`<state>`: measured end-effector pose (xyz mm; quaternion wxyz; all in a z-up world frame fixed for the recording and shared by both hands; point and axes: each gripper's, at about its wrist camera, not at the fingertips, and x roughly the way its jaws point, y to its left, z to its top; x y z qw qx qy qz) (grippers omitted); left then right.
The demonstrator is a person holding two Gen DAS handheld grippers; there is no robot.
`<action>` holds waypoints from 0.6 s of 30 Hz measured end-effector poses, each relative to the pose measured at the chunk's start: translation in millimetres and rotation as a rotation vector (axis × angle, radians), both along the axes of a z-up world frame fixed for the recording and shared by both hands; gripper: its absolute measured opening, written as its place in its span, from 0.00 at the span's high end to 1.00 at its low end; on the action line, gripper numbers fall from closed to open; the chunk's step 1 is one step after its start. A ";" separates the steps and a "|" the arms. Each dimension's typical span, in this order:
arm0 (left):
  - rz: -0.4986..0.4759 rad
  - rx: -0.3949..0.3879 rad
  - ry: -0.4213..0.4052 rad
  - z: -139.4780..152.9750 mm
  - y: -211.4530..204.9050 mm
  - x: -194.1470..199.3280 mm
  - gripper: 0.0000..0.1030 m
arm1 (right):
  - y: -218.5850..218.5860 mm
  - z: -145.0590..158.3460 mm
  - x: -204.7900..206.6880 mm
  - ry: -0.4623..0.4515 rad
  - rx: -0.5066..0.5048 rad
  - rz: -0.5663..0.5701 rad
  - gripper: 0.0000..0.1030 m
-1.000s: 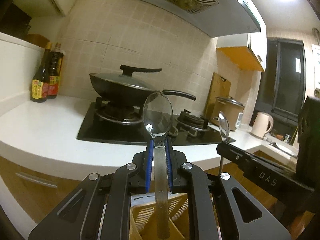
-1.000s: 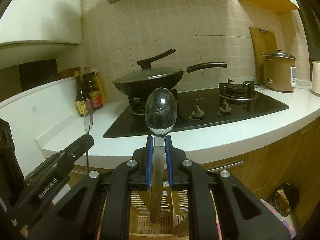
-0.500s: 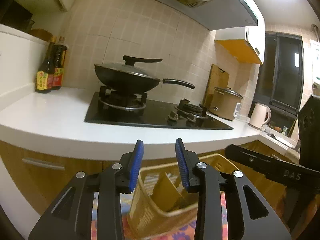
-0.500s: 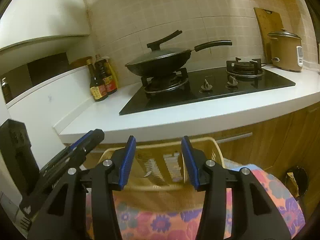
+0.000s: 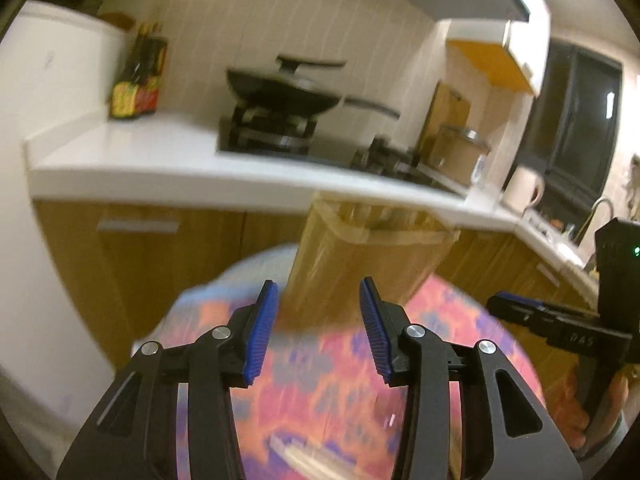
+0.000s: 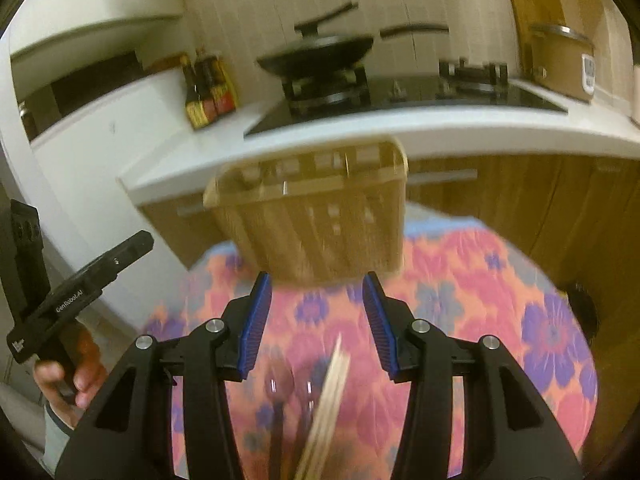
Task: Organize utensils
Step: 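Grasp a pair of chopsticks with the right tool while the left tool grasps one chopstick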
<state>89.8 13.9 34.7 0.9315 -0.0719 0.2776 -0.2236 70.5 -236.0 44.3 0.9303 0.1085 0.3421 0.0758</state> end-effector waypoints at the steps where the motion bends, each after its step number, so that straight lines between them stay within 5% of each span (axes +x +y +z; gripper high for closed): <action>1: 0.006 0.021 0.029 -7.1 1.4 -4.0 0.61 | 0.4 -5.9 -4.0 0.016 -0.005 0.003 0.58; 11: 0.013 0.256 0.325 -84.8 -9.2 -34.8 0.62 | 10.7 -72.5 -21.1 0.230 -0.012 0.061 0.71; 18: 0.032 0.394 0.349 -94.8 -38.8 -47.8 0.60 | 21.7 -89.9 -25.7 0.271 -0.037 0.081 0.71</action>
